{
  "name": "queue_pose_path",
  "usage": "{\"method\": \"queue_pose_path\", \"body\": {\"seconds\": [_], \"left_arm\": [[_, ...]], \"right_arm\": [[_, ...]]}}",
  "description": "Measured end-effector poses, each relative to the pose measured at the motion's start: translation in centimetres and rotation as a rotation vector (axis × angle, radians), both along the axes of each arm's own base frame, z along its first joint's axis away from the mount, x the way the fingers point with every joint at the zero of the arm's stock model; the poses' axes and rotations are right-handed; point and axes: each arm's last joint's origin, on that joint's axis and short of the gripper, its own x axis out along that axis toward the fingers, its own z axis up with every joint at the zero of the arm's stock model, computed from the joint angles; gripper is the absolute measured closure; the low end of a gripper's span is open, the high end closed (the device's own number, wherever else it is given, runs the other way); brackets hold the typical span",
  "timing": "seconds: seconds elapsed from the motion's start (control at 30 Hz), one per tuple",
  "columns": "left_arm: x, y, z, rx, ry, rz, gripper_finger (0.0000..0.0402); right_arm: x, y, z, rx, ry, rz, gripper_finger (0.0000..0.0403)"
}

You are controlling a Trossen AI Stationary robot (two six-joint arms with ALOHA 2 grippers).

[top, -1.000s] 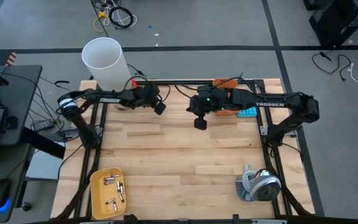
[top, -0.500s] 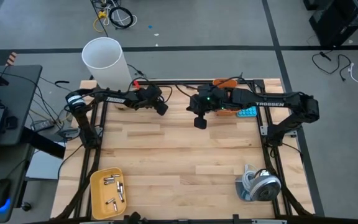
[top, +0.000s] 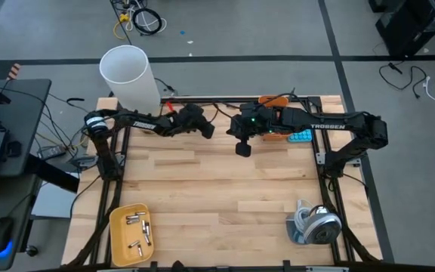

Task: Sort batteries
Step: Put the silver battery into the yellow bin

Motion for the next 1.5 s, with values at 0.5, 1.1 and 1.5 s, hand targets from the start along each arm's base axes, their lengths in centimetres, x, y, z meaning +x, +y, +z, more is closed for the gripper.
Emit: {"method": "queue_pose_path", "body": {"seconds": [0.5, 1.1, 1.5], "left_arm": [[0.4, -0.1, -2.4, -0.004, 0.056, 0.114, 0.0213], [-0.5, -0.3, -3.1, 0.011, 0.217, 0.129, 0.0292], [-0.8, -1.9, -2.2, 0.019, 0.290, -0.055, 0.0378]], "right_arm": [[0.1, 0.1, 0.1, -0.003, -0.008, 0.005, 0.0403], [0.1, 0.3, 0.1, 0.000, -0.012, 0.011, 0.0403], [0.3, 1.2, -0.4, 0.001, 0.029, 0.026, 0.0403]]}}
